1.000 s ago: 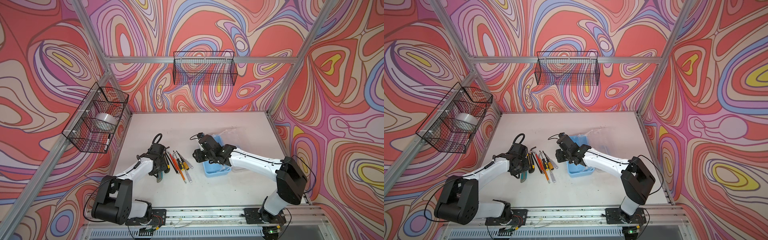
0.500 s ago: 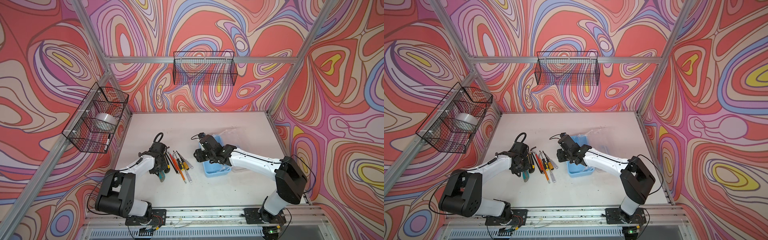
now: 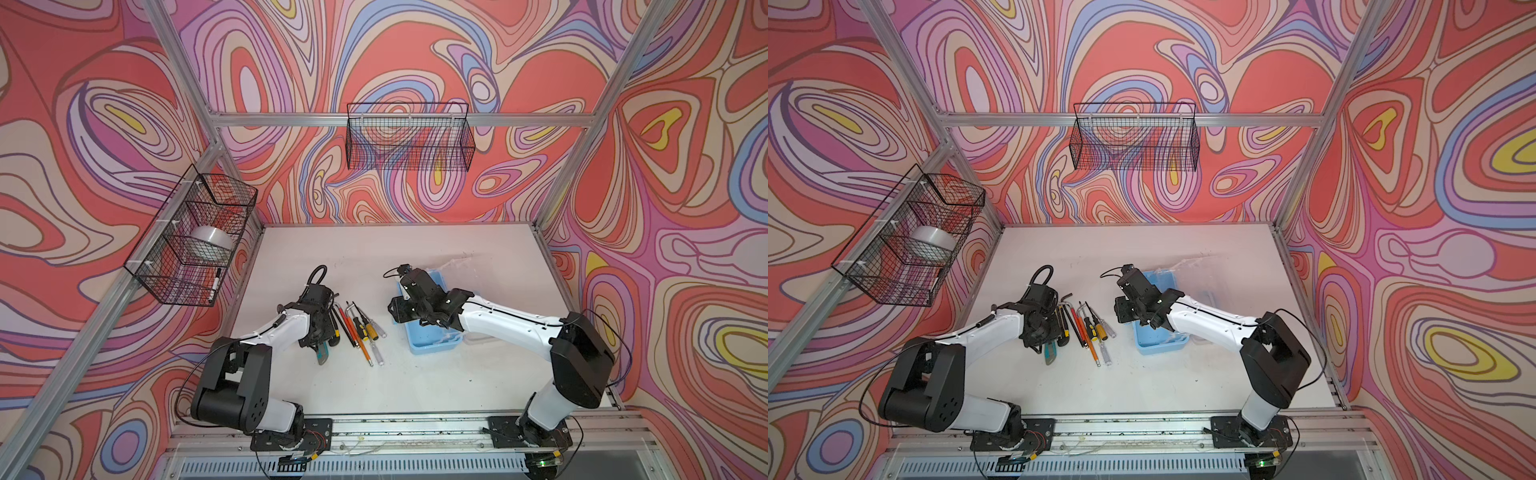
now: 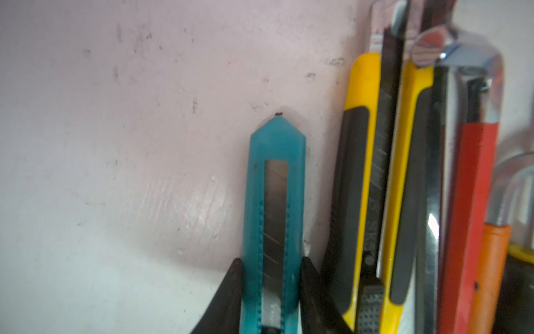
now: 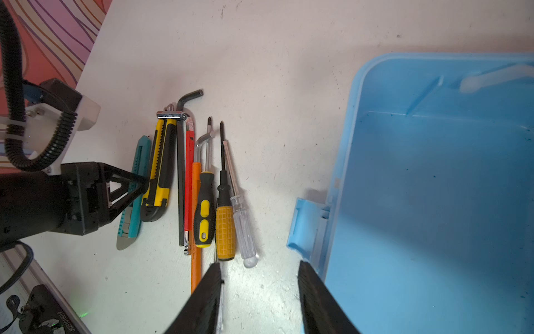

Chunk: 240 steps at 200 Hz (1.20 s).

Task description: Pack the tool kit

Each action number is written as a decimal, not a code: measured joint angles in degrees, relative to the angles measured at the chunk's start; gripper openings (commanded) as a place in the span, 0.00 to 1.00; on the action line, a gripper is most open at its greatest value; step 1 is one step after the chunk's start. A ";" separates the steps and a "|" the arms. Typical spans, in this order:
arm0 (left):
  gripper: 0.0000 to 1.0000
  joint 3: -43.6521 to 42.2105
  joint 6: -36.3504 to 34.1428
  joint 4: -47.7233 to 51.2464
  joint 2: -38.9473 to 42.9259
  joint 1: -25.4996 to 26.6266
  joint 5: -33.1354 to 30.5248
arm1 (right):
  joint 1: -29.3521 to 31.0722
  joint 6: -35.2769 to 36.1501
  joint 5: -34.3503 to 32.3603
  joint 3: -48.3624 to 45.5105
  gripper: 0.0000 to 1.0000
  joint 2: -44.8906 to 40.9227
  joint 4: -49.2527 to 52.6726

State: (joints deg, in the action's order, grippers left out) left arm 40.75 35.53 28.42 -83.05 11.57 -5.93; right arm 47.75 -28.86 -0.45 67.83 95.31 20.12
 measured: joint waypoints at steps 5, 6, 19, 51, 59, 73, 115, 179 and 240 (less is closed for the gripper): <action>0.30 0.00 0.00 0.00 0.00 0.00 0.00 | -0.04 -0.04 0.00 -0.02 0.46 0.00 0.00; 0.31 0.00 0.00 -0.02 0.00 0.00 0.00 | -0.04 -0.07 0.00 -0.04 0.46 0.00 0.00; 0.29 0.00 0.00 0.00 0.02 0.00 -0.02 | -0.09 -0.17 -0.02 -0.04 0.45 0.00 0.00; 0.26 0.00 0.00 0.02 0.31 0.00 -0.02 | -0.09 -0.22 -0.15 -0.04 0.46 0.00 0.00; 0.26 0.00 0.00 0.07 0.61 0.00 0.00 | -0.11 -0.28 -0.20 -0.04 0.46 0.00 0.00; 0.26 0.00 0.02 0.13 1.77 0.00 0.00 | -0.20 -0.39 -0.31 -0.04 0.46 0.00 0.00; 0.18 0.72 0.28 1.75 8.61 0.00 0.15 | -1.75 -1.25 -0.63 -1.11 0.46 -0.07 -0.50; 0.18 4.72 2.43 5.14 20.11 1.81 5.49 | -6.64 -2.25 -0.70 -4.42 0.46 -5.77 -0.70; 0.17 12.44 6.51 4.31 18.88 13.55 7.80 | -12.74 -0.15 -3.98 -4.46 0.47 -12.63 2.64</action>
State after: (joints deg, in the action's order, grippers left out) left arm 53.19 42.04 32.73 -64.16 25.12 1.87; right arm 35.00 -29.02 -4.43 63.37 82.67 22.76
